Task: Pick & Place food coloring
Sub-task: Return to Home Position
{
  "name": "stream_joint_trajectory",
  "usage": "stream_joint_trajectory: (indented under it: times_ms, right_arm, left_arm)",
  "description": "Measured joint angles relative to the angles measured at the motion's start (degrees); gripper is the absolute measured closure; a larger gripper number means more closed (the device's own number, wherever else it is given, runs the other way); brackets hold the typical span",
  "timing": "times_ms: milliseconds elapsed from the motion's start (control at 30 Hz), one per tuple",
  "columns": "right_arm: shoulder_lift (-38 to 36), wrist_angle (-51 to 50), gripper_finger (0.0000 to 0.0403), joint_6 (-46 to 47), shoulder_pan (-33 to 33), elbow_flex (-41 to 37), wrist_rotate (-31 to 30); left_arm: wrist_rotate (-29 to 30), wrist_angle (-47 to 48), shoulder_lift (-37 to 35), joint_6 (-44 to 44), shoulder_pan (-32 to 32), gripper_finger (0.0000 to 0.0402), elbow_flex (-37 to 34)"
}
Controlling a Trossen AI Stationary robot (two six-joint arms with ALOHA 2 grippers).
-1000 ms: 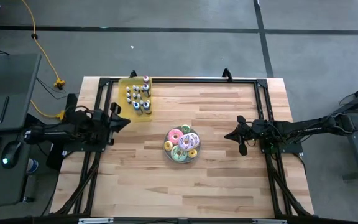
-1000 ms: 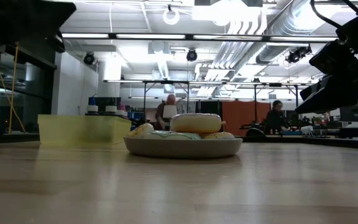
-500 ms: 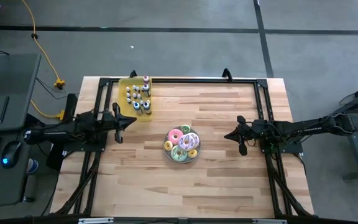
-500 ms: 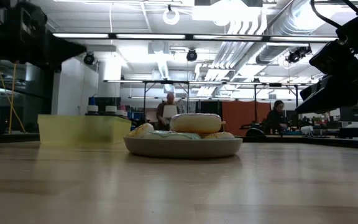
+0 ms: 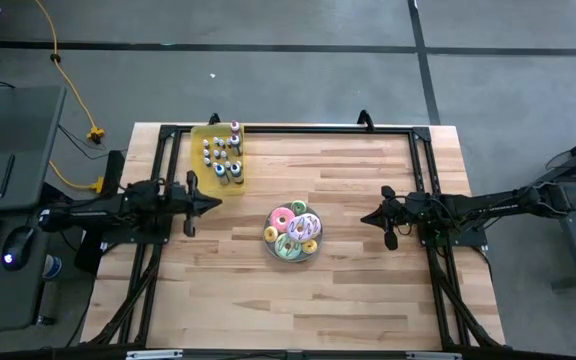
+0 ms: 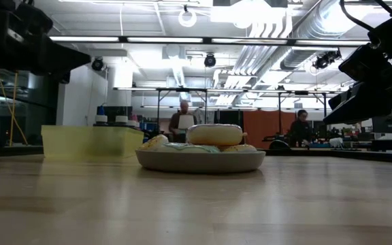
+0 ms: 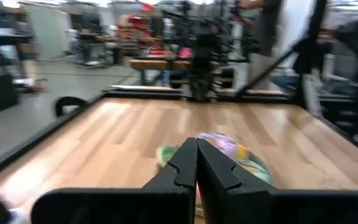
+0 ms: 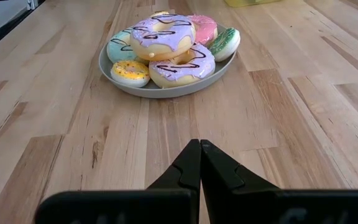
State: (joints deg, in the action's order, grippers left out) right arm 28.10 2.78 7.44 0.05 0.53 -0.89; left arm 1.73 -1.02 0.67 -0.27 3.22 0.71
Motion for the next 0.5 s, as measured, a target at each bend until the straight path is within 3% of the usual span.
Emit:
stream_joint_trajectory:
  times_ms: [100, 500]
  right_arm:
    - [0.0, 0.0, 0.0402, 0.0, 0.0, 0.0, 0.0]
    - [0.0, 0.0, 0.0402, 0.0, 0.0, 0.0, 0.0]
  left_arm:
    - [-2.6, 0.2, -0.1, 0.0, 0.1, 0.0402, 0.0]
    - [-2.3, 0.2, -0.1, 0.0, 0.1, 0.0401, 0.0]
